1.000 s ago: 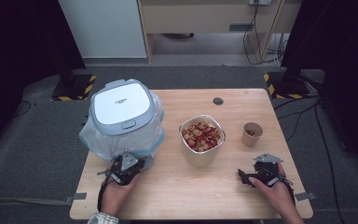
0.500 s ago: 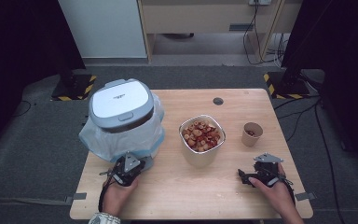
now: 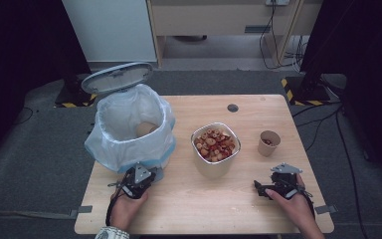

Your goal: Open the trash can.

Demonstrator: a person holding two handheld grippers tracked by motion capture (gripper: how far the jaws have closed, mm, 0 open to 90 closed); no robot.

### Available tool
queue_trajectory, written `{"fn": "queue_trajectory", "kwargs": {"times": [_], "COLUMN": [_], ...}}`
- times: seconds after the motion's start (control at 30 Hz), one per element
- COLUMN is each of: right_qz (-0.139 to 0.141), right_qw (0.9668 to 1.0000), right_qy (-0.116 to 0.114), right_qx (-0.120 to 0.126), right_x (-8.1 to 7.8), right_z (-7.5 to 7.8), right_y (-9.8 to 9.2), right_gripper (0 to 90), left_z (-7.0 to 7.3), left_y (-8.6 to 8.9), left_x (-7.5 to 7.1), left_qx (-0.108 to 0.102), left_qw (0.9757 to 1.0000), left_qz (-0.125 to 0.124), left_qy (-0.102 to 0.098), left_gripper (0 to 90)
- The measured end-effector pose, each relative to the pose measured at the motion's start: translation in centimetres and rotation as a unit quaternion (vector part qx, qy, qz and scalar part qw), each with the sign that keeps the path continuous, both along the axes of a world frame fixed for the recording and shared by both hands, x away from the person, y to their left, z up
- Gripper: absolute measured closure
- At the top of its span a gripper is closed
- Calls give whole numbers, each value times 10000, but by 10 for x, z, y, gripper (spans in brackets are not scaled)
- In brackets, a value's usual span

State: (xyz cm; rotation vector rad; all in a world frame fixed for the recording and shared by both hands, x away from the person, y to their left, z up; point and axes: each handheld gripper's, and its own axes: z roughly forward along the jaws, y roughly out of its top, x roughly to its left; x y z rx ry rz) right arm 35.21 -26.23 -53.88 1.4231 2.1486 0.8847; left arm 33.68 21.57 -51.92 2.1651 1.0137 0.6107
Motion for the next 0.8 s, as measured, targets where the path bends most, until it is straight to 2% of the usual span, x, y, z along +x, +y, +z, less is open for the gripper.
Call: {"fn": "queue_trajectory", "kwargs": {"times": [0.1,0.33,0.47,0.63,0.8], "right_qz": [34,316,278,206,121], "right_qw": [10000,9995,9995,9997,9997], "right_qy": [-11,-20,-100,-47,-134], "right_qx": [-4,31,54,88,165], "right_x": [0,2,2,2,3], "right_z": [0,3,5,7,10], "right_y": [0,1,-1,-3,-3], "right_gripper": [6,39,45,53,56], "left_z": [0,0,0,0,0], "left_y": [2,3,2,2,3], "left_x": [1,1,1,1,1], "left_qx": [-115,-109,-112,-116,-127], "left_qw": [9999,9999,9999,9999,9999], "left_qz": [11,-4,-10,-9,-3], "left_qy": [56,56,48,48,57], "left_gripper": [894,894,894,894,894]}}
